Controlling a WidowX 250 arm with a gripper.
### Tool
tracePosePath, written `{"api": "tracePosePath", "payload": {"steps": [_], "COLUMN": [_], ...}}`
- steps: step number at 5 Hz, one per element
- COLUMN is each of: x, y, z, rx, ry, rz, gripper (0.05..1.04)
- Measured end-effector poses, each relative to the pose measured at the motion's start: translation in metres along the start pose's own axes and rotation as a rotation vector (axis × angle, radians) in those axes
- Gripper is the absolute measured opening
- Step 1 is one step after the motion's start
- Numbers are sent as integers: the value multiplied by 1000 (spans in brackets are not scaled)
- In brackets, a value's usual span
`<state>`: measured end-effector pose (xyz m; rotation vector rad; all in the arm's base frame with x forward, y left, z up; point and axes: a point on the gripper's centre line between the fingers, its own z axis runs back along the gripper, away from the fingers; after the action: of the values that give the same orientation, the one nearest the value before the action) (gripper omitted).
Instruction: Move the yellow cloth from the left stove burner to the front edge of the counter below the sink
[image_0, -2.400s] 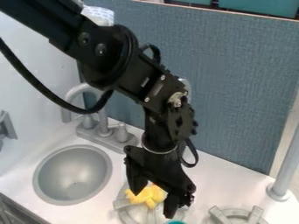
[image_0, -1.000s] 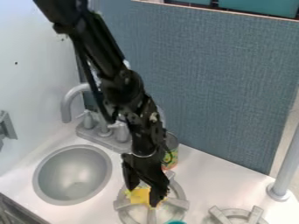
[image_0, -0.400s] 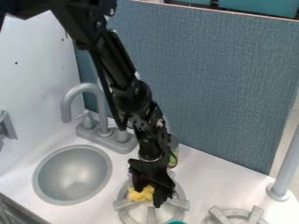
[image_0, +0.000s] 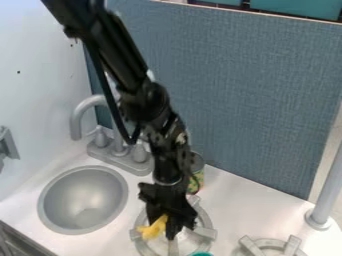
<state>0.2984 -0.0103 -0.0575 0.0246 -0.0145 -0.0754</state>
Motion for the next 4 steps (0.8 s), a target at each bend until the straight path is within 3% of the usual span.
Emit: {"api": "tracePosePath", "payload": {"steps": [1,2,3,4], "x": [-24,-64,-96,-109], "y": [-5,3,29,48], "z": [29,25,3,-14], "rx": [68,118,84,84], "ry": [-8,75,84,53], "rz": [42,164,310,394], "gripper": [457,457,457,457]}}
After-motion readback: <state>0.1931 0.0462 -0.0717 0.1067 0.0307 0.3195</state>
